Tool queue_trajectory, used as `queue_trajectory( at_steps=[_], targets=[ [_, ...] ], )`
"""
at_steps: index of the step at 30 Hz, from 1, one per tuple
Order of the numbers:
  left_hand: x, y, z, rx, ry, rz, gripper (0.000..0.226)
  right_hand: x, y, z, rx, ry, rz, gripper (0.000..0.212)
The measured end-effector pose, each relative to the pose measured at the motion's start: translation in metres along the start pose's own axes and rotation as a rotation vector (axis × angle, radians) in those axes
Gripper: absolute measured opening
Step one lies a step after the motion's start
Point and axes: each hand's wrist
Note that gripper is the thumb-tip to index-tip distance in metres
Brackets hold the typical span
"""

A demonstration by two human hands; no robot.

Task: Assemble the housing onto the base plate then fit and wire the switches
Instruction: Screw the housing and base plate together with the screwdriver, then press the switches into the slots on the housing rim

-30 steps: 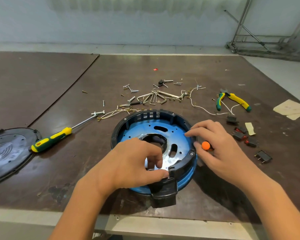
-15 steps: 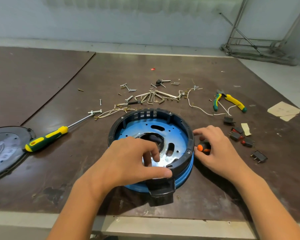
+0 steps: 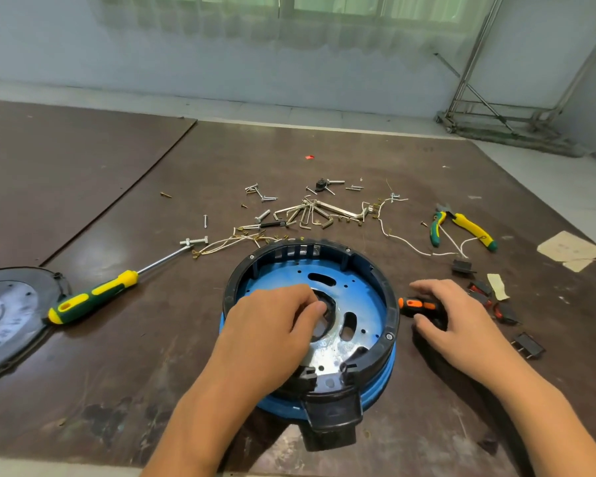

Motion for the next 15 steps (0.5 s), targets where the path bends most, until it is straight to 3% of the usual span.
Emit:
queue_trajectory(
  at_steps=[4,11,15],
  targets=[
    [0.003,-0.005,-0.003,-0.065,-0.01,-0.116,0.027,-0.006,0.0,0.011,-0.04,-0.005,-0.101,0.042],
    [-0.01,-0.002,0.002,-0.055,0.004,-0.278,0.008,-0.104,0.004,0.053,-0.004,0.069,-0.088,0.026],
    [-0.012,-0.002,0.001,-0.079,0.0,-0.243,0.036,-0.183,-0.006,0.074,0.049,0.098,0.011,0.029]
  ],
)
Point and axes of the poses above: each hand's wrist, its own x-axis away from the middle knuckle, its own y-axis out of the back of the hand, z = x × y, and after that the axes turned 9 degrees about x, right-handed
